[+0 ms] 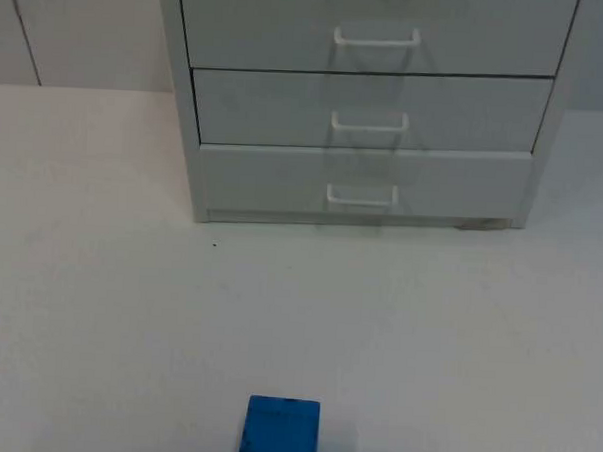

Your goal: Open the drawer with the left hand, place the block into the drawer with the right hand, then close the drawer with the left hand.

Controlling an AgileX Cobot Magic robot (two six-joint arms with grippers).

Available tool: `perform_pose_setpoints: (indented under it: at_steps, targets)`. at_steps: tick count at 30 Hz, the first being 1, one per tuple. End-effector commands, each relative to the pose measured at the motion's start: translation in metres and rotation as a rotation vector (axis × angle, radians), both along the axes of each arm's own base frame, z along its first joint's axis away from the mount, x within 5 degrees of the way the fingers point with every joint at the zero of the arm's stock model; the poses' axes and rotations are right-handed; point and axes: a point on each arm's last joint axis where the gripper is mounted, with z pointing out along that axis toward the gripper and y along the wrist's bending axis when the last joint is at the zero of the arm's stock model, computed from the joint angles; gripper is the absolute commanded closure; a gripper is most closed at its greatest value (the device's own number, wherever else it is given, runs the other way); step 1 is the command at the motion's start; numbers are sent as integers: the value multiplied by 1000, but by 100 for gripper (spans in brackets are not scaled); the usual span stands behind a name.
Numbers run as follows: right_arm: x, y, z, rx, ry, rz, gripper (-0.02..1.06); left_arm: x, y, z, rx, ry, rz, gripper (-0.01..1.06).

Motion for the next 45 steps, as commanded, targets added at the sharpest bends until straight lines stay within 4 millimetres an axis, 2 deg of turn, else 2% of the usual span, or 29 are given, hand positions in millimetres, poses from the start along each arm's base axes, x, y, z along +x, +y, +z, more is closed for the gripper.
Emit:
perform_pose_setpoints:
  at_steps: [1,4,8,12,13,17,19,20,21,24,25,29,35,38,40,42,45]
  targets:
    - [0,0,1,1,-12,-2,0,0,-1,0,-2,-11,-2,1]
    - [0,0,1,-5,-16,1,0,0,-1,0,-9,-14,-7,1]
    - [4,0,13,-14,-9,8,0,0,-3,13,-28,-47,-20,1]
    - [31,2,42,-17,28,10,2,17,-2,40,-22,-23,-15,1]
    - [31,2,42,-17,28,10,2,17,-2,40,-22,-23,-15,1]
    - [75,4,55,-22,108,14,2,55,0,50,-28,62,-13,1]
    - [96,5,53,-24,159,16,2,75,1,48,-36,119,-14,1]
    - [96,5,53,-24,159,16,2,75,1,48,-36,119,-14,1]
    - [105,5,51,-25,181,17,2,83,1,45,-38,157,-13,1]
    - [132,7,36,-30,308,19,2,110,3,34,-36,273,-18,1]
    - [132,7,36,-30,308,19,2,110,3,34,-36,273,-18,1]
    - [155,7,18,-42,447,18,2,139,4,17,-35,398,-16,3]
    - [164,7,10,-45,502,18,2,150,5,10,-40,439,-16,10]
    - [165,7,9,-56,502,17,2,153,5,8,-33,445,-24,21]
    - [165,7,9,-56,502,17,2,155,2,8,-24,438,-76,28]
    - [165,7,10,-55,498,17,2,157,0,8,-32,427,-101,30]
    - [165,7,10,-53,493,16,2,166,-10,11,-49,418,-233,34]
